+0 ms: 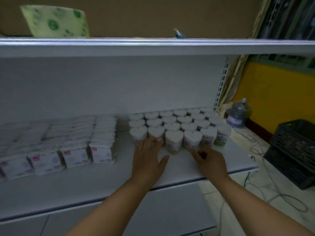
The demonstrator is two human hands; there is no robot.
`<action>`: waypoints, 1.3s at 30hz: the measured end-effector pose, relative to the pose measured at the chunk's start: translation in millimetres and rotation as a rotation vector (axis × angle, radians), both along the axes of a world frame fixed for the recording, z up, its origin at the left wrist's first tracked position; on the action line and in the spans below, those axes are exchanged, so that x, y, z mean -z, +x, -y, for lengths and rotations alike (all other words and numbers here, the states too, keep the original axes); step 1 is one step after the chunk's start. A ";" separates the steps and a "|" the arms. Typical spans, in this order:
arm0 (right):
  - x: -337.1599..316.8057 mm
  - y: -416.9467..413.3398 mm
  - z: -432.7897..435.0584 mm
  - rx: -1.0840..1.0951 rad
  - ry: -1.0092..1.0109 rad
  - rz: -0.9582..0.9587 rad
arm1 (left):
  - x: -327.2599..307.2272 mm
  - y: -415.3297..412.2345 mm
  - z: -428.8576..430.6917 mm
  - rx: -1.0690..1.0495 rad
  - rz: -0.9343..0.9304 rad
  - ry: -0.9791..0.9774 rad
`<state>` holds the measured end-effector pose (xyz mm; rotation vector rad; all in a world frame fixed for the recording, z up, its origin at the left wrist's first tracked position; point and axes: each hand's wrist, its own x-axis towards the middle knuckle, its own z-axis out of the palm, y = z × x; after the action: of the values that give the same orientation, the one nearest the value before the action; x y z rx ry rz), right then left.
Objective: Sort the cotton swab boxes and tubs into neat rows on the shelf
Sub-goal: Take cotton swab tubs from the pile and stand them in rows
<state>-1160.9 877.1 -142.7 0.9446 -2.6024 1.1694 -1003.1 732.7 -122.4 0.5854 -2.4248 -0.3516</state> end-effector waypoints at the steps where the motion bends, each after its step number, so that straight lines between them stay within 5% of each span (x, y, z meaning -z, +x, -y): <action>1: -1.7 9.1 -2.7 0.005 0.021 -0.050 | -5.9 14.3 5.9 0.026 -0.003 -0.014; 5: -23.2 81.1 21.3 -0.166 0.196 -0.211 | -39.6 94.4 54.9 0.045 0.064 -0.072; 10: -76.5 207.9 117.9 -0.620 0.580 -0.419 | -89.6 236.9 144.7 -0.237 0.302 -0.065; 20: -112.9 406.6 264.2 -0.889 0.648 -0.569 | -101.6 499.8 238.8 -0.525 0.812 0.057; 26: -99.9 481.9 331.0 -1.046 0.658 -0.634 | -62.3 559.9 271.9 -0.504 0.802 0.154; 39: -47.0 579.2 530.1 -1.073 0.562 -0.409 | -56.1 634.1 420.1 -0.565 0.767 0.380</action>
<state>-581.7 346.9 -95.7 2.5317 -2.0386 0.1927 -369.0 312.6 -66.3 1.7974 -2.7268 -0.3910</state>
